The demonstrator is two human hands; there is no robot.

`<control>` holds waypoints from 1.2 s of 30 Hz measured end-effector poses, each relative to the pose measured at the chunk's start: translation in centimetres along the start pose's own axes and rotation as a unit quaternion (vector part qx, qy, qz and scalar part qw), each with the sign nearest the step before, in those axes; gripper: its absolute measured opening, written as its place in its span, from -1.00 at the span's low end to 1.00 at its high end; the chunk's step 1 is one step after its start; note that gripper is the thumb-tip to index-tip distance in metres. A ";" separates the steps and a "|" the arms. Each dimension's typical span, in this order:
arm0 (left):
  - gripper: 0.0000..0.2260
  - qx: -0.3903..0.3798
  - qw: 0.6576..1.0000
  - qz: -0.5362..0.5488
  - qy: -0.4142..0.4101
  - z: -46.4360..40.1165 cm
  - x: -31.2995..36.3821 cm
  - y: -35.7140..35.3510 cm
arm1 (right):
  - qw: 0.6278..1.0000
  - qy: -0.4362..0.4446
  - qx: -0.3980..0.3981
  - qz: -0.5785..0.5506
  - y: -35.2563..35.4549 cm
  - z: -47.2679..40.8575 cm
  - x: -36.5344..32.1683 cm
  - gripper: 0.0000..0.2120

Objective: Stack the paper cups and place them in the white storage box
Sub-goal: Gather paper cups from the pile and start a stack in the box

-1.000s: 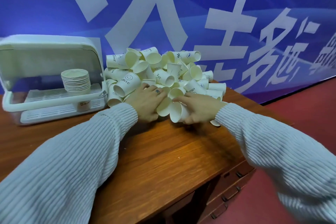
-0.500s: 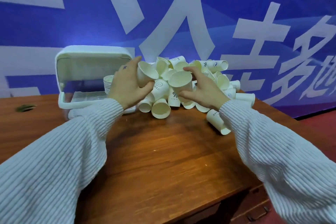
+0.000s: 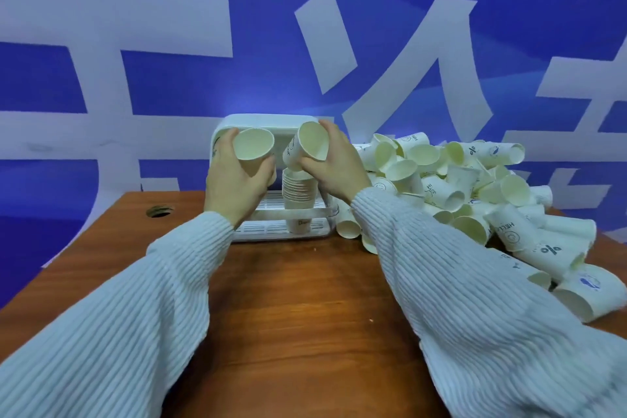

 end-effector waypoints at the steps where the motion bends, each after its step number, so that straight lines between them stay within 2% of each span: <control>1: -0.34 -0.001 1.000 0.004 0.001 0.0 -0.3 0.0 | 1.000 -0.008 -0.007 0.017 -0.4 -0.5 0.1 -0.19; 4: -0.36 0.000 1.000 0.015 -0.001 -0.2 -0.7 0.0 | 0.995 -0.026 -0.049 0.087 -1.2 -1.6 0.5 -0.18; 8: -0.36 -0.003 1.000 0.020 0.000 -0.5 -0.8 -0.2 | 0.971 -0.045 -0.147 0.185 -2.3 -2.3 1.3 -0.17; 11: -0.34 -0.007 1.000 0.015 0.000 -0.9 -0.8 -0.4 | 0.958 -0.069 -0.181 0.213 -3.5 -2.0 1.7 -0.11; 13: -0.33 -0.010 1.000 0.016 0.002 -1.3 -0.8 -0.6 | 0.956 -0.087 -0.190 0.206 -4.3 -1.8 2.3 -0.10; 17: -0.30 -0.004 0.999 0.029 0.017 -2.6 -0.7 -1.1 | 0.955 -0.101 -0.199 0.197 -4.4 -1.7 3.3 -0.22; 20: -0.33 0.001 0.999 0.039 0.020 -3.6 0.2 -1.8 | 0.955 -0.099 -0.204 0.194 -4.4 -1.7 3.5 -0.18; 23: -0.34 -0.031 0.999 0.041 0.009 -4.3 1.2 -3.0 | 0.969 -0.092 -0.184 0.138 -4.7 -1.4 3.9 -0.14; 26: -0.34 -0.071 0.997 0.031 0.006 -4.7 1.8 -4.3 | 0.983 -0.071 -0.152 0.076 -4.6 -1.1 3.8 -0.35; 29: -0.35 -0.085 0.996 0.019 -0.002 -5.0 2.1 -5.0 | 0.987 -0.081 -0.138 0.020 -4.2 -0.5 3.9 -0.47; 32: -0.34 -0.101 0.995 0.000 -0.005 -5.3 2.6 -5.1 | 0.986 -0.093 -0.137 0.008 -4.0 -0.2 4.0 -0.61; 33: -0.34 -0.111 0.994 -0.010 -0.005 -5.3 2.5 -5.3 | 0.985 -0.100 -0.138 0.004 -4.1 -0.3 4.0 -0.58; 36: -0.35 -0.167 0.985 -0.052 0.003 -4.9 2.2 -5.8 | 0.984 -0.122 -0.129 -0.006 -4.4 -0.2 4.1 -0.29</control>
Point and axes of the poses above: each hand's wrist, its own z-axis away from the middle knuckle, its own y-axis out of the back of the hand, x = y × z, the point moved 3 cm from there along -z, towards the middle knuckle, and after that the axes turned 8 degrees about -z, right-handed, at the moved point
